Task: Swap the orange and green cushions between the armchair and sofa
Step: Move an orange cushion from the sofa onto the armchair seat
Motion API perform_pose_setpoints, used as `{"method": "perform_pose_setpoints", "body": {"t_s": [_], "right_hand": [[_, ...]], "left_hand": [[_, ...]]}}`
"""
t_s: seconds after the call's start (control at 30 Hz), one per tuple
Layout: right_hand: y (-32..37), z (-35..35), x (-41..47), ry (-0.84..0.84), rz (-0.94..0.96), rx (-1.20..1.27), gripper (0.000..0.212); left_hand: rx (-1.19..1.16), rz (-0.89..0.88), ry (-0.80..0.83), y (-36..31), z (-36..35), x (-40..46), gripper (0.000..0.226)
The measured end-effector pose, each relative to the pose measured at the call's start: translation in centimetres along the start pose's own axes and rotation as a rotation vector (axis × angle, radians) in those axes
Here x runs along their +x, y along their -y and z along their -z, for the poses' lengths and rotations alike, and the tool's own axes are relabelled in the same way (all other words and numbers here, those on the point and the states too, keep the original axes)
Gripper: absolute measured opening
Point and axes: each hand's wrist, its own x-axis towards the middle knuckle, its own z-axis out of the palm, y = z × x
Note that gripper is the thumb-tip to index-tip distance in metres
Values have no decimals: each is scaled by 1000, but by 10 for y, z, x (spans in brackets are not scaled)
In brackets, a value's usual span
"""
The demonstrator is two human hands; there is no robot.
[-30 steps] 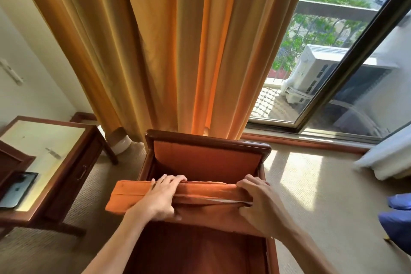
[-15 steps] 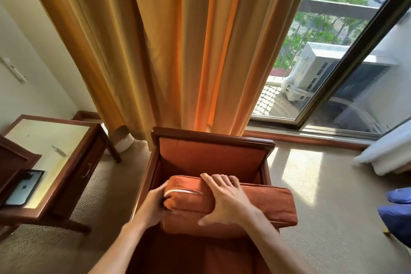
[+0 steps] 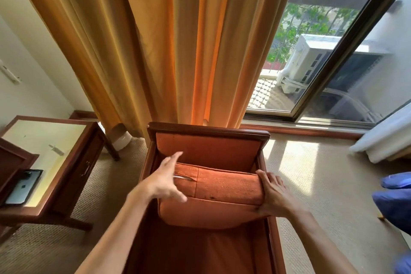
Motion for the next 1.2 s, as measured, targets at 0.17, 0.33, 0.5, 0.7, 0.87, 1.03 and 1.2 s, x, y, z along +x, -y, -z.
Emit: {"method": "perform_pose_setpoints", "body": {"t_s": [0.17, 0.33, 0.5, 0.7, 0.87, 1.03, 1.2], "right_hand": [[-14, -11, -2, 123, 35, 123, 142], [-24, -36, -28, -41, 53, 106, 120], [-28, -11, -39, -162, 64, 225, 94], [67, 68, -35, -291, 303, 216, 76], [141, -2, 4, 19, 413, 418, 127], [141, -44, 44, -11, 378, 428, 121], [64, -88, 56, 51, 188, 290, 113]], "left_hand": [[661, -99, -122, -104, -103, -1, 136], [731, -321, -109, -157, -198, 11, 125], [526, -469, -290, -167, -181, 10, 107], [244, -360, -278, -110, -56, -28, 86], [-5, -216, -275, 2, 9, -60, 85], [-128, -172, -294, 39, 40, -78, 82], [-245, -179, -315, 49, 50, -77, 78]]}}
